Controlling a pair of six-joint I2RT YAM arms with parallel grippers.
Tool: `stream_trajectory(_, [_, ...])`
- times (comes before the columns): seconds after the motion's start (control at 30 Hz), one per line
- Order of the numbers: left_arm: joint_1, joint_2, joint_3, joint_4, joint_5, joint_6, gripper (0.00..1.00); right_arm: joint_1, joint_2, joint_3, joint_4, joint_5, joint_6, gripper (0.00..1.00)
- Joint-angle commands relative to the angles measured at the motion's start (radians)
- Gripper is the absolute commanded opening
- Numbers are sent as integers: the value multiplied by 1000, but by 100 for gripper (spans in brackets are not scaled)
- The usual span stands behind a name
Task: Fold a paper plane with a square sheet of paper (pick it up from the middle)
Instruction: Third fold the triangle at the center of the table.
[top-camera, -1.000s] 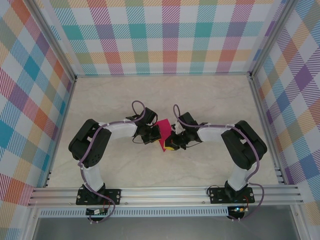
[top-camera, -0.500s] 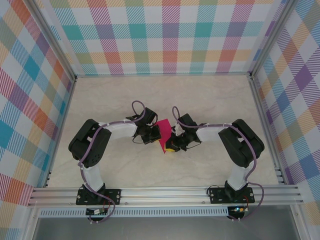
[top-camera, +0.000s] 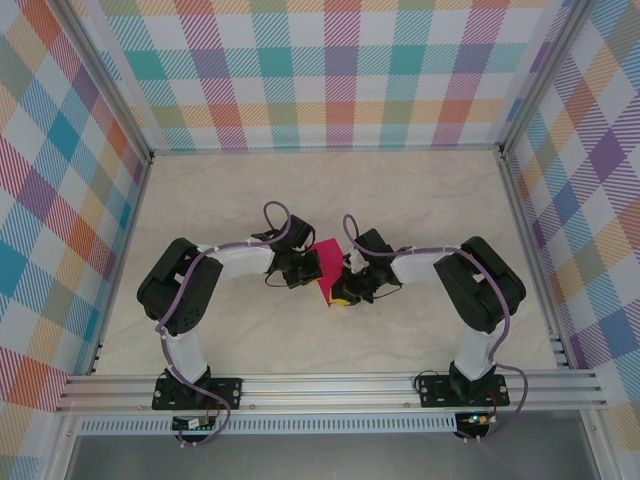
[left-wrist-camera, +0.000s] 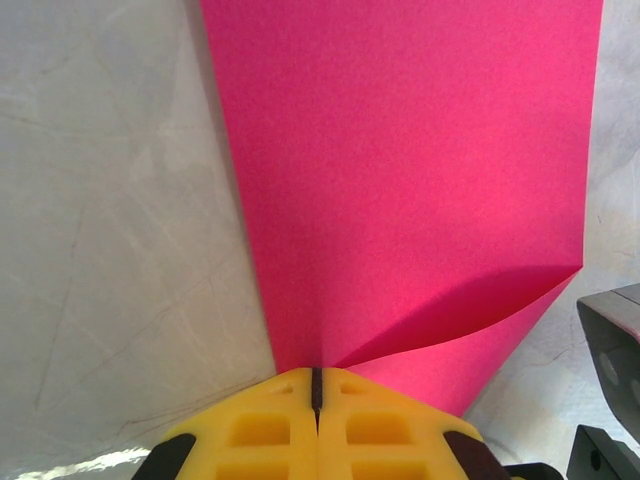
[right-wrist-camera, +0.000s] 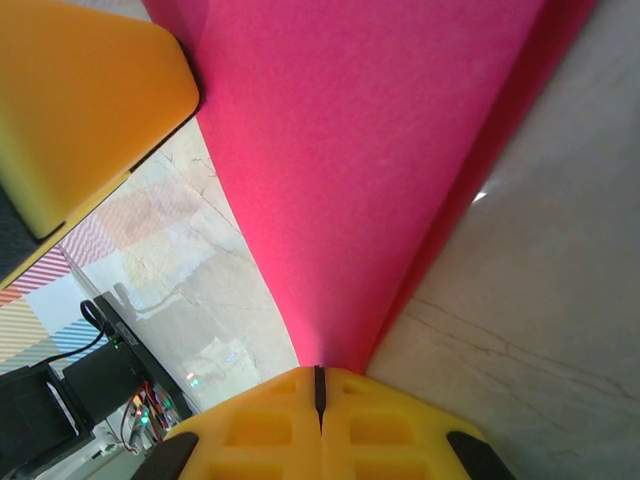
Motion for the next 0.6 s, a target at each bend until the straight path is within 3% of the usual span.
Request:
stream_trajectory(0.0, [-11, 40, -47, -79, -72, 2, 2, 13, -63, 1, -33, 6, -35, 5])
stream_trajectory(0.57, [-12, 40, -47, -75, -72, 1, 2, 50, 31, 26, -102, 81, -61, 4])
